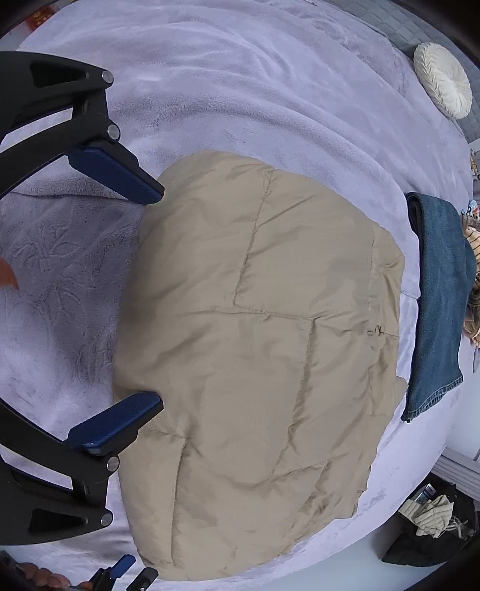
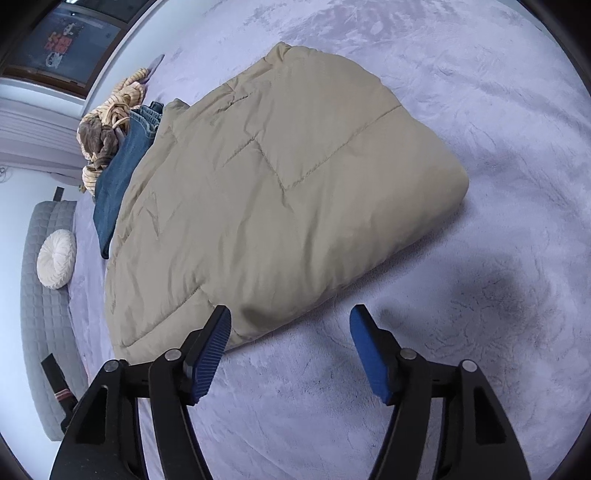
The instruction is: Fold large clothes
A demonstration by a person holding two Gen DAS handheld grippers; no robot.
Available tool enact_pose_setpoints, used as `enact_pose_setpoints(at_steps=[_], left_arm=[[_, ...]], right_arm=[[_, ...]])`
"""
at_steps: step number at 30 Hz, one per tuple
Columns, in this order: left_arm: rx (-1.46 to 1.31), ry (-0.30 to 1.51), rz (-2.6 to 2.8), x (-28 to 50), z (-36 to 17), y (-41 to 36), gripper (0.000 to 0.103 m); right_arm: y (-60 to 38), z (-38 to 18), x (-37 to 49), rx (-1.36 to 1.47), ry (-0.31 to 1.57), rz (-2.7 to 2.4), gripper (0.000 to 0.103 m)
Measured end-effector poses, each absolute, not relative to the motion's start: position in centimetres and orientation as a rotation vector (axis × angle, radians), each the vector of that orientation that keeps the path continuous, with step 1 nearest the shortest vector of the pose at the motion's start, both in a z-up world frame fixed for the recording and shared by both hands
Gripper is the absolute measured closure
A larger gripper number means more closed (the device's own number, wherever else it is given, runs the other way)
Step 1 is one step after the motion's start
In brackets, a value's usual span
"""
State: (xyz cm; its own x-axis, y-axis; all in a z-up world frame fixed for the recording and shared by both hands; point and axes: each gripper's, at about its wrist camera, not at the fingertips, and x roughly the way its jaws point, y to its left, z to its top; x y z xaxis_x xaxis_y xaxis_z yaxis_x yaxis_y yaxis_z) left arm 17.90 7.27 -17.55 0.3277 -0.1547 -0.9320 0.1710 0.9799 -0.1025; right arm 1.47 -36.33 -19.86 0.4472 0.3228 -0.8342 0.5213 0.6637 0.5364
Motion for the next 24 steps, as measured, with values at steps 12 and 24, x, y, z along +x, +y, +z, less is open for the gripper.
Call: enact_pose_setpoints(at_steps=[12,24], left_arm=[[-0.261,1.222,-0.239,18.0,-19.7,11.0,0.0],[-0.698,1.228,-0.389,20.7,-23.9,14.3,0.0]], right_arm=[[-38.1,-22.4,1.4,1.082,1.023,-0.122,0.015],[-37.9,-24.4,4.8,1.293,0.928,-0.016,0.0]])
